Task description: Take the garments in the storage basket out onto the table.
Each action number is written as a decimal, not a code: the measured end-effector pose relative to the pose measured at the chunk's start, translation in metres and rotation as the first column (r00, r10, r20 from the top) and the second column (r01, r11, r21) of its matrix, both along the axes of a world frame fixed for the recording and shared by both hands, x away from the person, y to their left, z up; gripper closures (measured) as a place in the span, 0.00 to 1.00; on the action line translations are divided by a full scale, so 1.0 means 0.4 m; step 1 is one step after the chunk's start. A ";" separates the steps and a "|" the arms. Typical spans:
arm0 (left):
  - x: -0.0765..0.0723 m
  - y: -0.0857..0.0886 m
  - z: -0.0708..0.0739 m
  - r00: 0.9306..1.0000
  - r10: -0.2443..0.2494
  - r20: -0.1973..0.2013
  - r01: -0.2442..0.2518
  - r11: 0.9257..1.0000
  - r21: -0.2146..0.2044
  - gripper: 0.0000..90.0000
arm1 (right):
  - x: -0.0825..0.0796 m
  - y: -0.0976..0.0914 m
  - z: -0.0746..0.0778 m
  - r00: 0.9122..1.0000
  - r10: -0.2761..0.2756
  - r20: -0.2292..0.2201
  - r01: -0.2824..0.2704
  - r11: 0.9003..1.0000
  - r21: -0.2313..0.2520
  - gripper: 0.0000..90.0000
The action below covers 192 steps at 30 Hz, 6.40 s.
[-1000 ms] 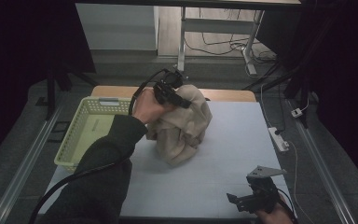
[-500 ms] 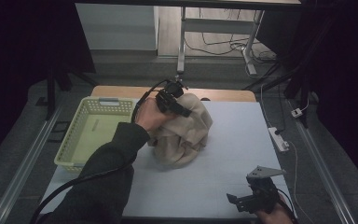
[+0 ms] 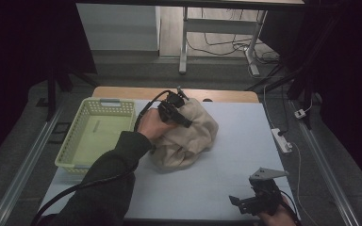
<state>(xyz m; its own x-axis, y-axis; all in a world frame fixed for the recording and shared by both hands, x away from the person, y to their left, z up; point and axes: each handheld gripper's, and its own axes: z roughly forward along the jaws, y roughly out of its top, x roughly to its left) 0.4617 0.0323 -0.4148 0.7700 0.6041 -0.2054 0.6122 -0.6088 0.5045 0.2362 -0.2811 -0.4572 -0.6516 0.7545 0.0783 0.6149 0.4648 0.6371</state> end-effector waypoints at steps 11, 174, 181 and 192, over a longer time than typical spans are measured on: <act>0.001 -0.020 -0.103 0.998 0.006 -0.064 -0.001 0.998 0.067 0.52 | 0.000 0.001 0.000 1.000 0.003 0.000 -0.003 1.000 -0.002 0.01; -0.612 0.637 -0.122 0.947 0.302 0.110 -0.249 0.905 -0.344 0.00 | -0.007 0.011 -0.001 1.000 0.010 0.015 -0.010 0.999 -0.050 0.02; -0.652 0.679 -0.131 0.931 0.349 0.105 -0.292 0.888 -0.356 0.00 | -0.007 0.011 -0.001 1.000 0.010 0.016 -0.009 0.999 -0.052 0.02; -0.698 0.718 -0.147 0.907 0.409 0.103 -0.354 0.871 -0.341 0.00 | -0.006 0.013 -0.002 1.000 0.009 0.014 -0.008 0.998 -0.056 0.02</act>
